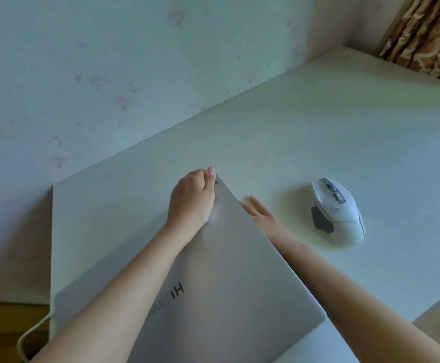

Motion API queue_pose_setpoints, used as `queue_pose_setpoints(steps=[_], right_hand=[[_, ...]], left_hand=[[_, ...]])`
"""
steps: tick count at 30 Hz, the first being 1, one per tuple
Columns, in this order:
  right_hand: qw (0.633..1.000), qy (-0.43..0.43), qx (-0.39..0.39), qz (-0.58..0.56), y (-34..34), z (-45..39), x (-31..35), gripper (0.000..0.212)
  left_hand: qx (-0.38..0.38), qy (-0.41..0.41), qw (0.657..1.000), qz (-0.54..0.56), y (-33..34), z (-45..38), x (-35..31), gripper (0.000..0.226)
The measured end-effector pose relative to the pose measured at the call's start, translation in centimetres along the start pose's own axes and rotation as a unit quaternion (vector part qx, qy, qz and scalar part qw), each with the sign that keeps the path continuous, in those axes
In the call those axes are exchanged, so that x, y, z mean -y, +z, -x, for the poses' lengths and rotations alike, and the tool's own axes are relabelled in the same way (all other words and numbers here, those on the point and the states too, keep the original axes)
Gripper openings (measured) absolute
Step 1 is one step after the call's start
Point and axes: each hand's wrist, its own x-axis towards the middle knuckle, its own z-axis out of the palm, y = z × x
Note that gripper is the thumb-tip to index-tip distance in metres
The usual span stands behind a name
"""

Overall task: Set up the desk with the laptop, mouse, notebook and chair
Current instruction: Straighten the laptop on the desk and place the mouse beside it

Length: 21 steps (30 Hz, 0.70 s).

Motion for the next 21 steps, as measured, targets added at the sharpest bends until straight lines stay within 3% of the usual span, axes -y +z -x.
queue_pose_setpoints(steps=[1,3,6,7,8,10,12,17,21], right_hand=[[0.998,0.047,-0.029,-0.026,0.1,-0.4,0.1,0.043],[0.987,0.150,0.016,-0.050,0.7,-0.9,0.4,0.042],[0.995,0.096,0.026,0.006,0.3,-0.2,-0.2,0.044],[0.994,0.042,0.074,0.066,0.0,-0.1,-1.0,0.050],[0.991,0.052,0.102,0.069,-0.7,-0.1,-1.4,0.054],[0.991,0.118,0.043,0.043,-1.7,-0.1,-2.8,0.055],[0.986,0.164,-0.005,-0.007,-2.7,-0.3,-3.0,0.046],[0.975,0.195,-0.022,-0.105,-4.2,0.6,-3.3,0.026],[0.984,0.169,0.027,-0.043,-5.3,2.7,-3.0,0.050]], left_hand=[[0.002,0.003,1.000,0.001,0.1,0.1,0.0,0.042],[0.012,0.007,1.000,-0.003,0.6,0.4,0.2,0.042],[0.015,0.012,1.000,-0.013,1.3,0.5,0.6,0.042],[0.015,0.014,1.000,-0.015,1.4,0.5,0.8,0.041],[0.014,0.013,1.000,-0.014,1.5,0.4,0.9,0.041],[0.016,0.012,1.000,-0.016,1.8,0.5,1.2,0.041],[0.021,0.007,1.000,-0.018,2.4,0.5,1.5,0.039],[-0.001,0.047,0.998,-0.048,3.7,1.4,2.1,0.040],[-0.070,0.167,0.977,-0.115,3.8,2.9,2.6,0.021]])
